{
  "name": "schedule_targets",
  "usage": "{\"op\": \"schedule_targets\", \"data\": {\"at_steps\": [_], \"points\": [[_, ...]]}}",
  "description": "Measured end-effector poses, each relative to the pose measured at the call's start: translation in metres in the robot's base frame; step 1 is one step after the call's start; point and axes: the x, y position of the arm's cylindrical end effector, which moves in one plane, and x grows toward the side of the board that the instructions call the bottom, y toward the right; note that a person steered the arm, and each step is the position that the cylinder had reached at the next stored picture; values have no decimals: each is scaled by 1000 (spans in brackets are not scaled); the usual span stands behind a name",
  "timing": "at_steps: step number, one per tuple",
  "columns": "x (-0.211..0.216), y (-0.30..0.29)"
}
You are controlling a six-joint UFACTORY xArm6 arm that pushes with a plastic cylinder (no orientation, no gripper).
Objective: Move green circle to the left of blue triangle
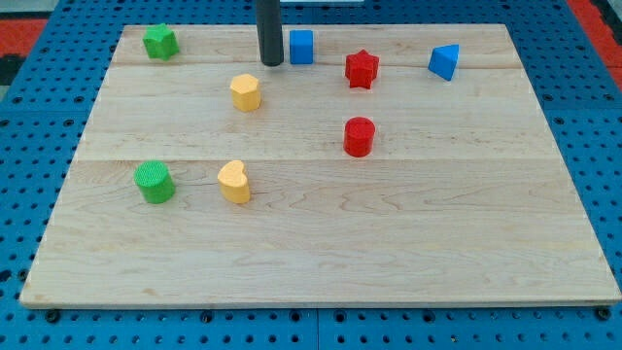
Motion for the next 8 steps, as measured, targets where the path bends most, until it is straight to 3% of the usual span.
{"op": "schedule_targets", "data": {"at_steps": [1, 3, 4, 5, 6, 7, 8], "points": [[36, -1], [105, -71], [145, -57], [156, -82], [156, -162], [182, -226], [225, -219]]}}
